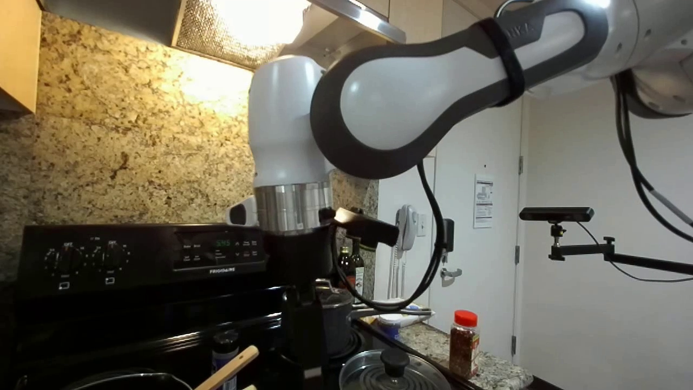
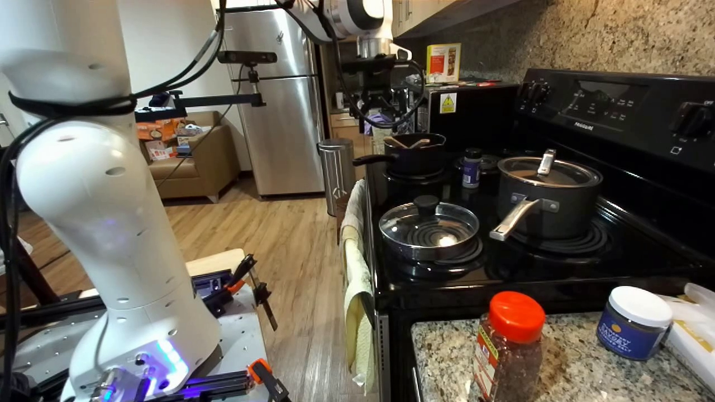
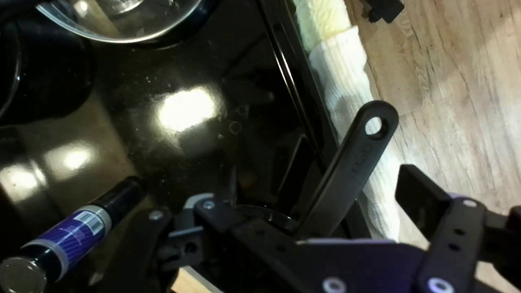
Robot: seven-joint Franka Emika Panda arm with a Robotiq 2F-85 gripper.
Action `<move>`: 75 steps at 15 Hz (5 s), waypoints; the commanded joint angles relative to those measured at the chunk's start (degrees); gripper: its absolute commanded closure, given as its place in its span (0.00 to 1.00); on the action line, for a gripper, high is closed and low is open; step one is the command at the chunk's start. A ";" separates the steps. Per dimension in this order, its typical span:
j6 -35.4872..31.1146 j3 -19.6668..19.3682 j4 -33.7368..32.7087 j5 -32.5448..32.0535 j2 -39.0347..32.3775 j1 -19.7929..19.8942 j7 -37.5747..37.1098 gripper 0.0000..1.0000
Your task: Remove one wooden spoon from the pot
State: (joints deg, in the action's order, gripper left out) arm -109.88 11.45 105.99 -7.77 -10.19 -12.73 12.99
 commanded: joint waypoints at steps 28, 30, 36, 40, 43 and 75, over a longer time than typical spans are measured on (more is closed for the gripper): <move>13.79 -0.79 -32.91 -4.65 -25.71 -2.88 4.55 0.91; 13.95 -0.72 -32.90 -4.46 -25.51 -2.72 4.83 0.91; 11.15 -1.59 -27.33 -4.72 -18.24 -1.76 2.97 0.91; 7.85 -2.64 -20.52 -4.03 -10.69 -0.41 1.11 0.91; 2.17 -3.32 -12.13 -3.07 -3.37 1.34 -2.87 0.91; -49.19 -4.87 36.16 10.52 7.30 5.97 -38.16 0.91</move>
State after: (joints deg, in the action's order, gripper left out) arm -154.84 6.07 142.93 1.86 0.40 -6.54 -22.87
